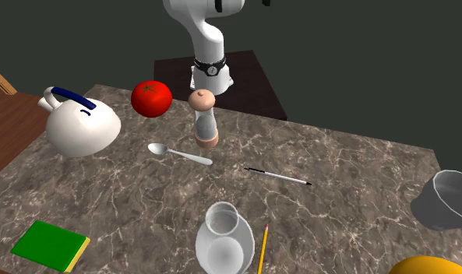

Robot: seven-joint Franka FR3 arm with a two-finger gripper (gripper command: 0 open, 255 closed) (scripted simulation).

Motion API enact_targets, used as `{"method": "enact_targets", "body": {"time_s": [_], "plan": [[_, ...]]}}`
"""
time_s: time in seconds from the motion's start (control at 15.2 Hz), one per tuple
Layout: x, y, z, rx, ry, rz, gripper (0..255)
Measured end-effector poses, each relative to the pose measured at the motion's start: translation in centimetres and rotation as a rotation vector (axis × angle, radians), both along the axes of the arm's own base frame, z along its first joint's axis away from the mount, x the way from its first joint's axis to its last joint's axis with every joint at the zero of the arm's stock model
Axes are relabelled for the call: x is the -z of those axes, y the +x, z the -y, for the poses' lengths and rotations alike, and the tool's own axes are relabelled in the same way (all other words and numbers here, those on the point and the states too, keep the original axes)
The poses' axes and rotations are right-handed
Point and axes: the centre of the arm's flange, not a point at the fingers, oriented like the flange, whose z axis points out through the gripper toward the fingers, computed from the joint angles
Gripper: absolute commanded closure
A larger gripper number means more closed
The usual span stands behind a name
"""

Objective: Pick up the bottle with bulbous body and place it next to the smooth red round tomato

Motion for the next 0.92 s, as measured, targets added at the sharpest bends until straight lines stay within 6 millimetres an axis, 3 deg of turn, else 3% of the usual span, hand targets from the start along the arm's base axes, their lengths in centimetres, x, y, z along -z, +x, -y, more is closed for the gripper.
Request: {"method": "enact_targets", "body": {"time_s": [0.13,0.33,0.92], "plan": [[0.2,0.5,0.2,-0.003,0.000,0.001,0],[1.3,3.2,1.4,-0.018,0.002,0.007,0],[5.0,13.3,5.2,-0.072,0.007,0.033,0]]}}
